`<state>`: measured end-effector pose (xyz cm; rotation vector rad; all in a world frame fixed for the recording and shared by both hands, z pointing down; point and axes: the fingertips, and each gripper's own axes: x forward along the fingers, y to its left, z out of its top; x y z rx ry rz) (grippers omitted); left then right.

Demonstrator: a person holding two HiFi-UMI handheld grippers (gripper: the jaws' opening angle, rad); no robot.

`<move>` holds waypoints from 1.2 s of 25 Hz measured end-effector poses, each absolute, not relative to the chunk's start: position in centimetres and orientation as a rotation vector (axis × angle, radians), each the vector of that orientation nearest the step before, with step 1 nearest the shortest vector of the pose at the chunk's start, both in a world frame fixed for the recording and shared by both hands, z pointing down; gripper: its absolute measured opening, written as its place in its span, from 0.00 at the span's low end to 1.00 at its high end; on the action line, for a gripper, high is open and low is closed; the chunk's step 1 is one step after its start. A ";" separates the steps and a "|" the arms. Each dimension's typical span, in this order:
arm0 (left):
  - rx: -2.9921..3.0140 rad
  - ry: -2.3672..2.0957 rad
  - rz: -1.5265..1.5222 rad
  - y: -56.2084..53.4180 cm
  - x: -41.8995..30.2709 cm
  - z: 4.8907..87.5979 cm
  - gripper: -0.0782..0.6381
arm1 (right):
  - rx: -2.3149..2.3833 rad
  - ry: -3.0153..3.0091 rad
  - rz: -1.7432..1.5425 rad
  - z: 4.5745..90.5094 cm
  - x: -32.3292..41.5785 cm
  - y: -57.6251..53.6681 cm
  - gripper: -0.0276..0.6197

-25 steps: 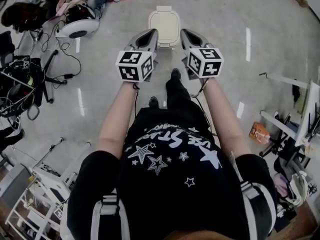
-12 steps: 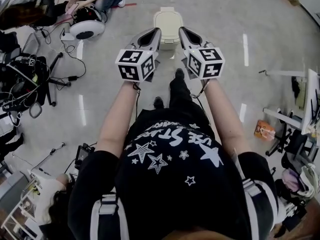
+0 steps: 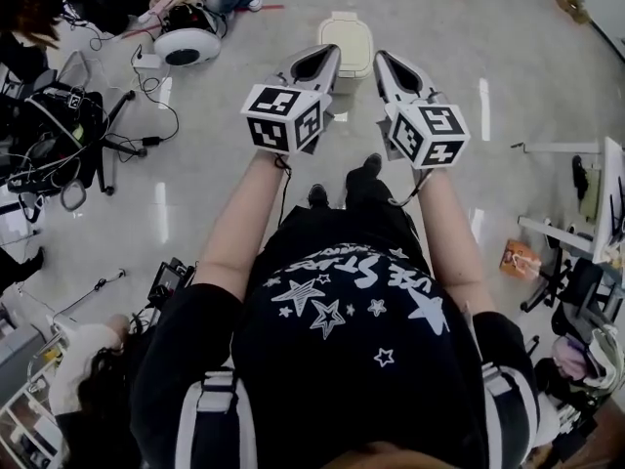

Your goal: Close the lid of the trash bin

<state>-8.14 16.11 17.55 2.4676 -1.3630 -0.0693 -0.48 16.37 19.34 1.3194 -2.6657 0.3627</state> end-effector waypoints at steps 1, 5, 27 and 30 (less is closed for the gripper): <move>2.467 -1.369 -0.072 16.4 -8.2 17.4 0.12 | 1.311 -2.672 0.355 19.1 -0.5 16.7 0.05; 2.459 -1.406 -0.077 17.2 -7.7 16.8 0.12 | 1.278 -2.695 0.337 18.3 0.3 17.1 0.05; 2.422 -1.537 -0.058 24.0 4.0 15.3 0.13 | 1.107 -2.753 0.314 17.9 11.2 23.3 0.05; 2.425 -1.546 -0.052 25.4 5.4 15.2 0.12 | 1.102 -2.758 0.319 17.9 12.6 24.5 0.05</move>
